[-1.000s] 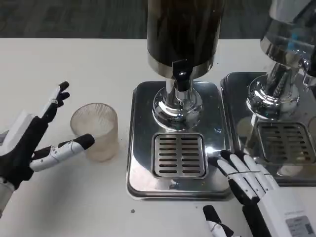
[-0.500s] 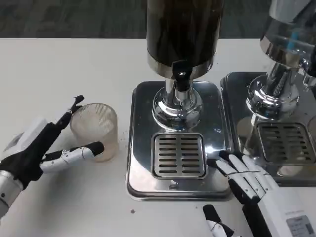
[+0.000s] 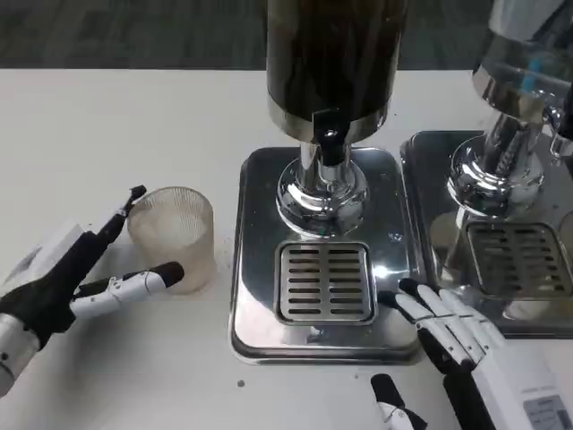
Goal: Grasp the cup under the faucet to collect the drink, then remove the cup.
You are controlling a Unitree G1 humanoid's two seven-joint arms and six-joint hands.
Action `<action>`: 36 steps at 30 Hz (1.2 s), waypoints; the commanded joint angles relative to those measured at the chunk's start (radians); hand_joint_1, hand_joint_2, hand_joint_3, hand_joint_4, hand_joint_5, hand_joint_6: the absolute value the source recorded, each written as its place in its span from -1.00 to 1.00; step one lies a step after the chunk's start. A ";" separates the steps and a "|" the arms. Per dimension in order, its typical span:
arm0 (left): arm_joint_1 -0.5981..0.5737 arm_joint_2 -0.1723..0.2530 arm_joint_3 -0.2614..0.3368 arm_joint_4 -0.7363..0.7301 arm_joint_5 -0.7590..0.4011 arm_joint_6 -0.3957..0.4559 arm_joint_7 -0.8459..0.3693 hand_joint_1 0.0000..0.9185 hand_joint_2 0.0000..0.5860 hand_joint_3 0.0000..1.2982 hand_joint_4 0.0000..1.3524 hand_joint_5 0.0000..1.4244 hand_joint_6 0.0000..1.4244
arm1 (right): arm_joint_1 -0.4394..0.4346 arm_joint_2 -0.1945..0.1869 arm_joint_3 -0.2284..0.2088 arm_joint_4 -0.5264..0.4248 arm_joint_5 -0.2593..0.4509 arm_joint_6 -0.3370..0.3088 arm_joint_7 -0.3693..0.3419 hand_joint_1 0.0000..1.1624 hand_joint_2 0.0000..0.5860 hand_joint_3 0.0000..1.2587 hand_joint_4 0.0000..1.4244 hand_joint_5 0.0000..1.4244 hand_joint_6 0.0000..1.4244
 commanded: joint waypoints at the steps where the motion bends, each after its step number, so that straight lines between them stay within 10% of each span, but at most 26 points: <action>1: -0.017 0.004 -0.020 -0.007 0.027 0.028 0.013 -0.70 -0.96 -1.00 -1.00 -0.96 -0.99 | 0.008 0.005 -0.007 -0.007 0.009 -0.014 -0.001 -0.39 0.49 -0.66 -0.83 -0.83 -0.76; 36: -0.081 -0.044 -0.178 -0.052 0.276 0.229 0.289 -0.79 -0.92 -1.00 -1.00 -0.89 -0.94 | 0.039 0.020 -0.034 -0.025 0.032 -0.029 0.005 -0.44 0.55 -0.61 -0.79 -0.78 -0.73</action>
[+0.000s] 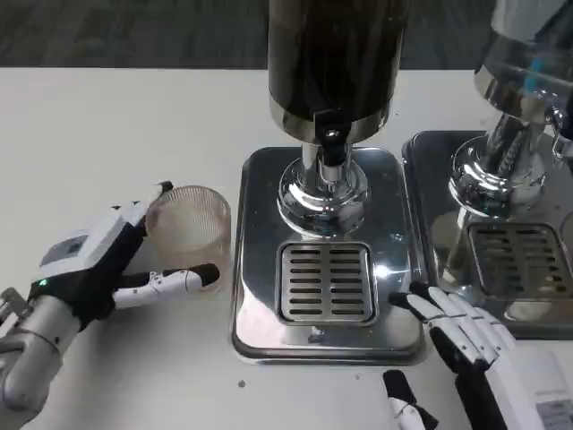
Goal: Grasp the cup under the faucet to collect the drink, then remove the cup.
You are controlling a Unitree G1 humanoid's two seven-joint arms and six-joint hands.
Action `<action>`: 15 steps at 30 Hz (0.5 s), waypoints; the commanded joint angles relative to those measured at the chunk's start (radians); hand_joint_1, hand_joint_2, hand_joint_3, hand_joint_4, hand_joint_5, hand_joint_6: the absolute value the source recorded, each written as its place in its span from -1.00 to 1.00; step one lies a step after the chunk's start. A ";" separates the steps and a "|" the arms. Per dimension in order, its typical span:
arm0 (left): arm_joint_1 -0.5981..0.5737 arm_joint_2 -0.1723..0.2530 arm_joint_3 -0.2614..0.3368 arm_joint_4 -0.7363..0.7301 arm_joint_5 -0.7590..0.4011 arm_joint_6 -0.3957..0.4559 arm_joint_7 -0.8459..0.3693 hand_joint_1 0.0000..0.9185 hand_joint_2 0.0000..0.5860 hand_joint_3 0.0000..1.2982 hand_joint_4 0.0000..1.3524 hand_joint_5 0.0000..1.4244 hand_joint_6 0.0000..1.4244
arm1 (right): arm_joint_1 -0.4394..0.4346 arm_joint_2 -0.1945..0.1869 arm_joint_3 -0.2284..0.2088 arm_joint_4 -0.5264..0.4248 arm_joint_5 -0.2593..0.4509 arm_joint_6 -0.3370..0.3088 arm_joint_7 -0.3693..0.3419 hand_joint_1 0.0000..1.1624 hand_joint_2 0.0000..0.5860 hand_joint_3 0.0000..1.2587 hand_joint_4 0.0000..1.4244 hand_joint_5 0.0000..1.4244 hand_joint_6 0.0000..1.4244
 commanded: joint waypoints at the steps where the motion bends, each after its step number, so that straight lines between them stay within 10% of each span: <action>1: -0.003 -0.011 -0.019 -0.012 0.024 0.030 0.042 -0.79 -0.92 -1.00 -1.00 -0.85 -0.92 | 0.011 0.002 -0.008 -0.011 0.011 -0.015 0.005 -0.45 0.55 -0.61 -0.79 -0.78 -0.73; 15: 0.004 -0.082 -0.028 0.018 0.014 0.041 0.165 -0.78 -0.84 -0.80 -0.72 -0.56 -0.71 | 0.021 0.014 -0.015 -0.023 0.014 -0.015 0.016 -0.43 0.56 -0.43 -0.74 -0.76 -0.72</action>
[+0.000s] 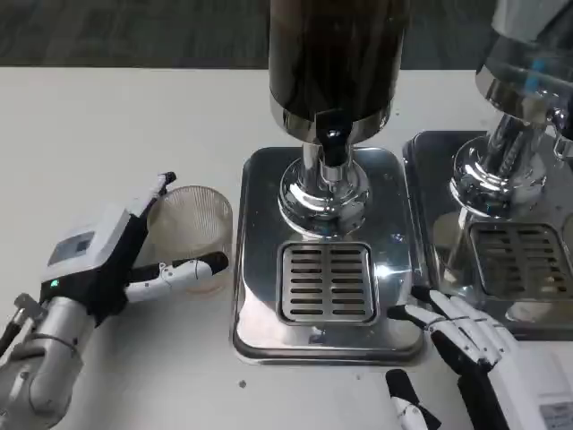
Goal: Grasp the cup under the faucet to collect the drink, then remove the cup.
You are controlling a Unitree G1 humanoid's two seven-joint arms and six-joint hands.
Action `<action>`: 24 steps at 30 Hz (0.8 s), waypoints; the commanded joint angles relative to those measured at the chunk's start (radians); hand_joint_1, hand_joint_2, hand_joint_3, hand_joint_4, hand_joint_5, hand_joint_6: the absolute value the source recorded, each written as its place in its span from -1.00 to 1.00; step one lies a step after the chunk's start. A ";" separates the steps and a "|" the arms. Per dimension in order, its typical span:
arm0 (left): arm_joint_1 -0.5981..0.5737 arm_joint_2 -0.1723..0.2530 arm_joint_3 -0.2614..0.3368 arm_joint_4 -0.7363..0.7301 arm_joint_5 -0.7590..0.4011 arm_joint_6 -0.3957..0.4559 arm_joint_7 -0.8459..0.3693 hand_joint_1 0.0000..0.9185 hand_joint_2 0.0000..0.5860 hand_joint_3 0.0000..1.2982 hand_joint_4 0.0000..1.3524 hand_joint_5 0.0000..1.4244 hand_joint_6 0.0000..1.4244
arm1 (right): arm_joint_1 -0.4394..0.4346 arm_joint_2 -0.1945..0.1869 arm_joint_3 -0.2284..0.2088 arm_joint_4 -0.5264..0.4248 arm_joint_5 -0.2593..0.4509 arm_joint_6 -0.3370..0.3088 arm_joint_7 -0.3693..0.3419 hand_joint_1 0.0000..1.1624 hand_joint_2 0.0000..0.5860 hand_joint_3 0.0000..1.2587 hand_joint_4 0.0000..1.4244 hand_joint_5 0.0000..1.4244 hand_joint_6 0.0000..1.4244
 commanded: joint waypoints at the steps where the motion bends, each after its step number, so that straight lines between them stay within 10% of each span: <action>1: -0.001 -0.029 -0.009 0.029 -0.003 -0.001 0.037 -0.77 -0.83 -0.77 -0.69 -0.53 -0.69 | 0.008 0.004 -0.007 -0.016 0.009 -0.011 0.005 -0.43 0.56 -0.42 -0.74 -0.76 -0.72; 10: -0.019 -0.034 -0.033 0.095 0.012 -0.040 0.103 -0.72 -0.76 -0.54 -0.43 -0.29 -0.35 | 0.018 0.009 -0.017 -0.021 0.007 -0.008 -0.004 -0.33 0.54 -0.31 -0.69 -0.74 -0.71; 17: -0.025 -0.039 -0.045 0.149 0.011 -0.093 0.179 -0.66 -0.67 -0.40 -0.28 0.04 0.41 | 0.012 0.013 -0.019 -0.004 0.020 -0.015 -0.004 -0.33 0.57 -0.27 -0.64 -0.73 -0.70; 24: -0.036 -0.045 -0.059 0.197 0.012 -0.123 0.228 -0.64 -0.61 -0.30 -0.17 0.19 0.56 | 0.009 0.018 -0.020 0.000 0.030 -0.014 -0.004 -0.33 0.57 -0.27 -0.63 -0.73 -0.70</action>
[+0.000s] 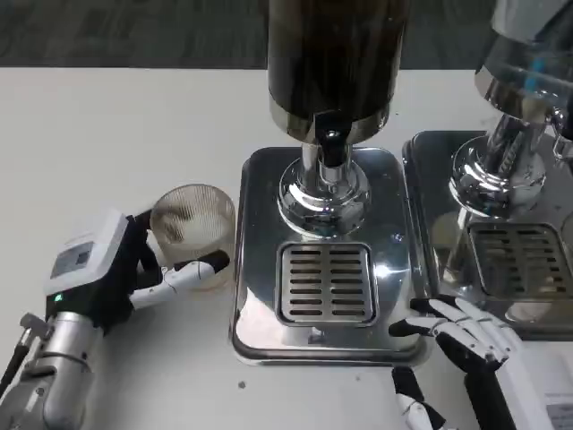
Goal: Grasp the cup under the faucet to collect the drink, then remove the cup.
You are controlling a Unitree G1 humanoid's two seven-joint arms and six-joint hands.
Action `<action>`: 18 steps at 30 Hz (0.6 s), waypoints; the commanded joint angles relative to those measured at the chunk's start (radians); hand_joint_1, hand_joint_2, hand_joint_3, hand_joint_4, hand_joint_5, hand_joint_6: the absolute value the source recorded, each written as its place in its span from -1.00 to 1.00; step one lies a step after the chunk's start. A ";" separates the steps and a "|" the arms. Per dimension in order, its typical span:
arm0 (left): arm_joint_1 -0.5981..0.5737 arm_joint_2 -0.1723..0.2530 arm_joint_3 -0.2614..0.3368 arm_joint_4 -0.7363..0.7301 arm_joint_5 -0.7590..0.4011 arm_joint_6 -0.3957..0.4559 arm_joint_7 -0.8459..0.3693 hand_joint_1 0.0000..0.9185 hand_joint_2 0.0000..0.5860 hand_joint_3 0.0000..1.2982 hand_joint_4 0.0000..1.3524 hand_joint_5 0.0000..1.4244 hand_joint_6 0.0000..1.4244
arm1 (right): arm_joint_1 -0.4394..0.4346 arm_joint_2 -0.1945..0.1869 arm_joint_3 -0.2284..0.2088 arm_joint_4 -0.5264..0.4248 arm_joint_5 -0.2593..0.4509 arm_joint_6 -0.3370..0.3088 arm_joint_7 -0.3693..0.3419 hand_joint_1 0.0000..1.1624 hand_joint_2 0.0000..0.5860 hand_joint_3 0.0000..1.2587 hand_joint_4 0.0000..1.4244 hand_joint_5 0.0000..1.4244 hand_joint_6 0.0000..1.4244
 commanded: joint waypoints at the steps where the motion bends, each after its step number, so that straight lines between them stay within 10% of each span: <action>1: -0.006 -0.007 -0.016 0.036 0.011 -0.023 0.029 -0.64 -0.60 -0.28 -0.15 0.20 0.57 | 0.001 0.007 -0.010 0.004 0.012 -0.012 -0.003 -0.34 0.57 -0.27 -0.61 -0.73 -0.70; 18: 0.006 0.000 -0.024 0.067 0.018 -0.074 0.132 -0.60 -0.53 -0.13 0.05 0.39 0.71 | -0.012 0.012 -0.017 0.019 0.031 -0.029 0.004 -0.37 0.60 -0.25 -0.54 -0.73 -0.70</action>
